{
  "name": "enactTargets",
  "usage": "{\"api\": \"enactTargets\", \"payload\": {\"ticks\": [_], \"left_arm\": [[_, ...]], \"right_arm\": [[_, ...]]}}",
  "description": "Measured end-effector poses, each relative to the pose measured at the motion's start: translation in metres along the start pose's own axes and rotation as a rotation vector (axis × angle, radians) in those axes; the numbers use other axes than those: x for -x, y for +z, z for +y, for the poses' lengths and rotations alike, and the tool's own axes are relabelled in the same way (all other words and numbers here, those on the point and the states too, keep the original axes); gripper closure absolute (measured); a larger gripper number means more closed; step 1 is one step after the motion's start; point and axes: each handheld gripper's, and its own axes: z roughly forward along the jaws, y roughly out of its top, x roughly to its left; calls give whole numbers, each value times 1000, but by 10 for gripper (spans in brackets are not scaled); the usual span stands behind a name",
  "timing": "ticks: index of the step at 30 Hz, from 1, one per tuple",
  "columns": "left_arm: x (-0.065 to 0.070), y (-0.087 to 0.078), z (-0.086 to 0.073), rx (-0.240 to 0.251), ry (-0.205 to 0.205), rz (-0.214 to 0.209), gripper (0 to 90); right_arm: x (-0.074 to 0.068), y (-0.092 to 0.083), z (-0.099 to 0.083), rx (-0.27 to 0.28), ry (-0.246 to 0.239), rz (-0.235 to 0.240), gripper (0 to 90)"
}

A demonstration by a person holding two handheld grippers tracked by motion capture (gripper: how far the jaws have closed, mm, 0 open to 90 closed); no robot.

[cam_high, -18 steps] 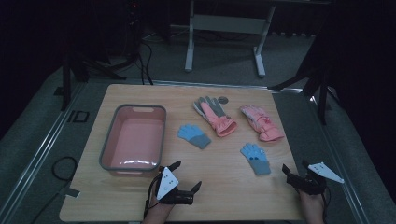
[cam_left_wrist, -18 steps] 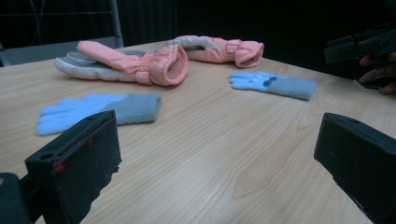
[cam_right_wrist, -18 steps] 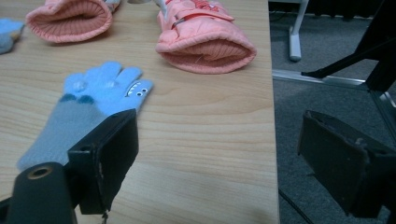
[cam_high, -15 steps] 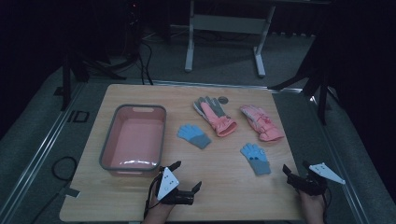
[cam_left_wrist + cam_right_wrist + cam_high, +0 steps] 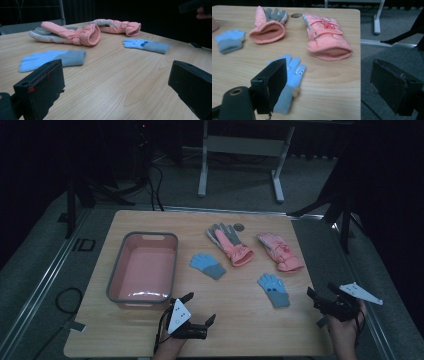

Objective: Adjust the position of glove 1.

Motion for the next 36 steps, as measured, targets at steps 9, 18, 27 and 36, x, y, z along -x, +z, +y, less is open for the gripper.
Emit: {"api": "enactTargets", "payload": {"ticks": [9,18,27,36], "left_arm": [[0,0,0,-2,2,-4,6],[-1,0,0,1,-6,-4,6],[-2,0,0,4,-10,-7,6],[-1,0,0,4,-6,-9,6]], "right_arm": [[-17,2,39,24,-38,36,109],[-52,22,62,-9,-115,163,110],[-81,41,71,6,-181,230,190],[-120,71,80,-13,-252,330,275]]}}
